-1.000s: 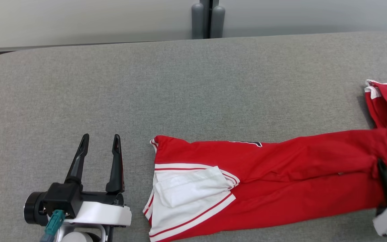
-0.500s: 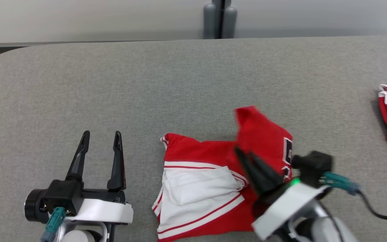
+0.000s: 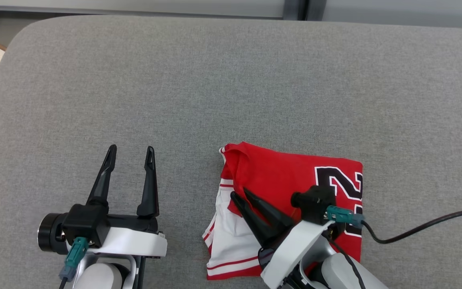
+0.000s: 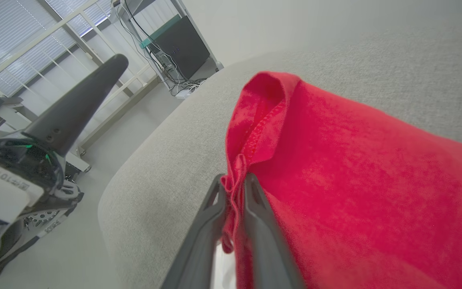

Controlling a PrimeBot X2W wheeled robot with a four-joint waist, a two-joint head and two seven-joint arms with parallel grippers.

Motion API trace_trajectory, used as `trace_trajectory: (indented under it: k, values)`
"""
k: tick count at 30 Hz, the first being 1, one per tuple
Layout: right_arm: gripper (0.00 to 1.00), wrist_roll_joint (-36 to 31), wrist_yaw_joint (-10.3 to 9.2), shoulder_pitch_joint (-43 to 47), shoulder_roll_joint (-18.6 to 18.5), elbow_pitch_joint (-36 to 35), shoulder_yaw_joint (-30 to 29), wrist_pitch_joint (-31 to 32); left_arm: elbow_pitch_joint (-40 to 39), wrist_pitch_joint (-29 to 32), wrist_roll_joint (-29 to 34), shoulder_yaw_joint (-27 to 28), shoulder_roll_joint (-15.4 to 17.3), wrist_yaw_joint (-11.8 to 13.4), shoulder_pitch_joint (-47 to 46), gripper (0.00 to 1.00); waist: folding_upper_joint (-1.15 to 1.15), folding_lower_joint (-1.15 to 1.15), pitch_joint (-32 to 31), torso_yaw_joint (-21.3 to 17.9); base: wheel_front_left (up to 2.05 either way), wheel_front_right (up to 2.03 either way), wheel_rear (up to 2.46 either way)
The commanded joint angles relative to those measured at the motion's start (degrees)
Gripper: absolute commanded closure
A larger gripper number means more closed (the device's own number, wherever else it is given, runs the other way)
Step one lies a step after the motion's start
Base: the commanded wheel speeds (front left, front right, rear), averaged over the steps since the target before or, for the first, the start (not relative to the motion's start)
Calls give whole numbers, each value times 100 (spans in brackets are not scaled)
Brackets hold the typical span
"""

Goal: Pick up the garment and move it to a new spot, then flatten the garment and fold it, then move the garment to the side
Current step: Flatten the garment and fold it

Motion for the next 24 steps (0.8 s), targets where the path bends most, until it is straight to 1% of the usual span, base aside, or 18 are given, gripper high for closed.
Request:
trace_trajectory:
  k: [1,2,6,8,11,14,18,24]
  values:
    - [7,55,-2,-163,6,116,61,-131,16,-32,42,-4,-11,4,-109,0,0,0,86,9,0,0,0]
    - [0,84,-2,-196,13,152,41,-221,23,-43,42,-3,-16,5,-122,0,0,0,97,-1,0,0,0]
    - [0,137,-2,-288,29,144,148,-404,51,-67,44,6,-10,1,-125,0,0,0,65,-49,0,0,0]
    - [0,92,-2,-377,8,-78,168,-689,83,-85,43,27,13,-2,-103,0,0,0,-34,-111,0,0,0]
    - [0,27,-2,-427,-102,-351,-36,-945,94,-98,43,55,50,15,-36,0,0,0,-143,-203,0,0,0]
    - [0,-86,-2,-354,-247,-634,-470,-1112,86,-99,19,84,85,37,57,0,0,0,-256,-300,0,0,0]
    - [0,-291,-2,-103,-541,-905,-1330,-1161,49,-113,-8,132,133,73,149,0,0,0,-387,-439,0,0,0]
    - [0,-675,-2,618,-924,-1164,-2664,-947,18,-109,-53,173,195,81,361,0,0,0,-592,-664,0,0,0]
